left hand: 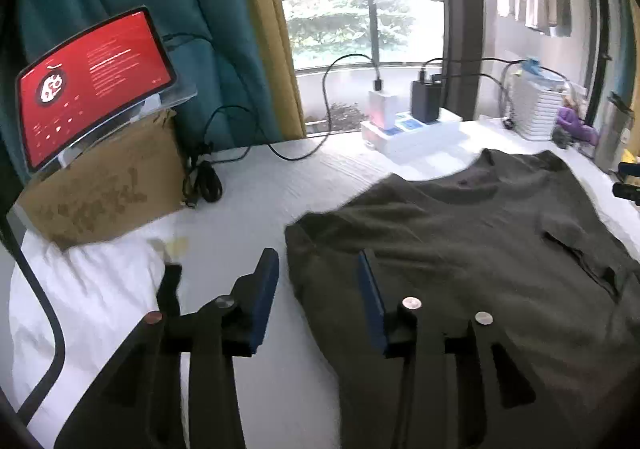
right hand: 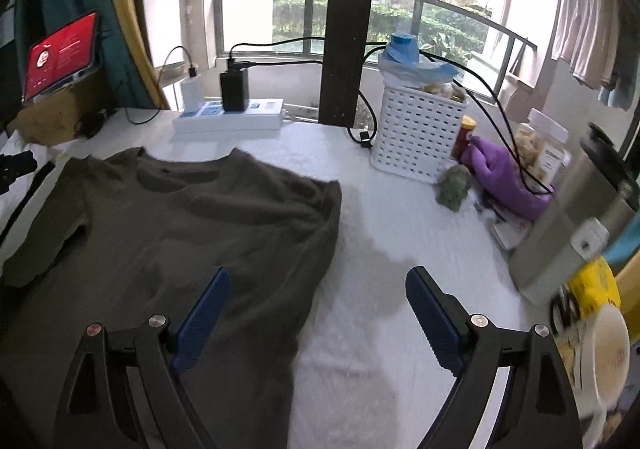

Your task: Fold small clothes

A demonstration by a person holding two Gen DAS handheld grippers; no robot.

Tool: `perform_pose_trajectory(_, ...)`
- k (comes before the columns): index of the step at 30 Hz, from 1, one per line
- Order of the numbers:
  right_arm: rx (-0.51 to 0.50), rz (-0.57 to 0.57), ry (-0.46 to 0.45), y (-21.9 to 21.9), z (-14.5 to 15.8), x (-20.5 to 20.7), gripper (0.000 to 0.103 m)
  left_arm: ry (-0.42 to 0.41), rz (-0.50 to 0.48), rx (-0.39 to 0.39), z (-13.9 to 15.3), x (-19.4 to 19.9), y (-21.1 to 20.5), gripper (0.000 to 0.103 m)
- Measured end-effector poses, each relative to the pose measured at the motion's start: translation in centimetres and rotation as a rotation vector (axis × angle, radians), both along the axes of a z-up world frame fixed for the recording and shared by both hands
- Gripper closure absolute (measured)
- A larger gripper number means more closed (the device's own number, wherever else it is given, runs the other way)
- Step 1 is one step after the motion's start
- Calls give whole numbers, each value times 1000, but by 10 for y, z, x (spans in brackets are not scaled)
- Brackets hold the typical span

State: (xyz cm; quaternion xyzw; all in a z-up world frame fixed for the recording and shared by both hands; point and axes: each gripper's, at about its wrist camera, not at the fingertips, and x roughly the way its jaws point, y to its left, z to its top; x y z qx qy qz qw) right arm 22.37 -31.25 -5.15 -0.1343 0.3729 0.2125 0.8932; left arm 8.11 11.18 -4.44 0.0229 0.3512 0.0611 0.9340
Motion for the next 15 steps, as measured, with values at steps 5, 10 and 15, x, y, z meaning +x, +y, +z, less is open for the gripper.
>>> perform_pose_trajectory(5,4,11,8,-2,1,-39,12,7,-27,-30,-2,-37,-12,55)
perform_pose_trajectory(10,5,22,19,-1,-5,-69,12,41,-57,-57,-15,-61,-22,54)
perform_pose_trajectory(15,21,23,31,2,-9,-91,12,53,-80,-82,-21,-84,-35,54)
